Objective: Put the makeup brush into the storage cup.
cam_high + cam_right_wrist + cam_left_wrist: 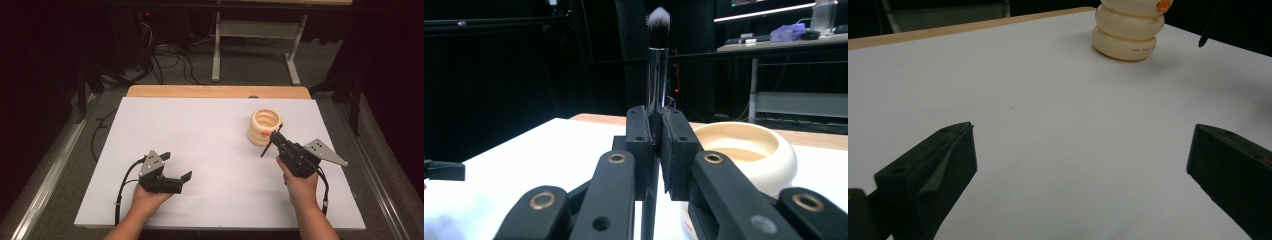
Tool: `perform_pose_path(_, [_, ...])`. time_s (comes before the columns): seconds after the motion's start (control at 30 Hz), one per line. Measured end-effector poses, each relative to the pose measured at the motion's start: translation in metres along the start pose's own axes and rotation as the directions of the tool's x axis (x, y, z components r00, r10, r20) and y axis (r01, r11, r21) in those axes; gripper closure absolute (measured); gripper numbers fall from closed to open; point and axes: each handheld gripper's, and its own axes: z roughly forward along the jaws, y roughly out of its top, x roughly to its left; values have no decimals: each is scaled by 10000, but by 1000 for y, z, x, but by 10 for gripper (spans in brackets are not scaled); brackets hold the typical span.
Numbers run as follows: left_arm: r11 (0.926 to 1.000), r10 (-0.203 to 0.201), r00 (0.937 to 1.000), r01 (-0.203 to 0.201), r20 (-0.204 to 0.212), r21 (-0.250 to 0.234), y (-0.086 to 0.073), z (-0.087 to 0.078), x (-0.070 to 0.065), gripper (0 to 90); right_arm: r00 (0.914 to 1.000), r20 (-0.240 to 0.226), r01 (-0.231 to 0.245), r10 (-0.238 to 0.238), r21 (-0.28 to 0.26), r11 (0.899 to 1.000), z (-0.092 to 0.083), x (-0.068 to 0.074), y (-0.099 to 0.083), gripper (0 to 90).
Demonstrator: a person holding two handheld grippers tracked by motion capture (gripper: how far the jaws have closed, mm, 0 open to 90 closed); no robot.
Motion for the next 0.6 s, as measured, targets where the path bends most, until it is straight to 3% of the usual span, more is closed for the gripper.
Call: perform_pose_path(0.6, [10000, -4, 10000, 4, 6, 17, 0, 0, 1, 7, 9967, 724, 367, -357, -136, 9992, -7, -12, 4, 857])
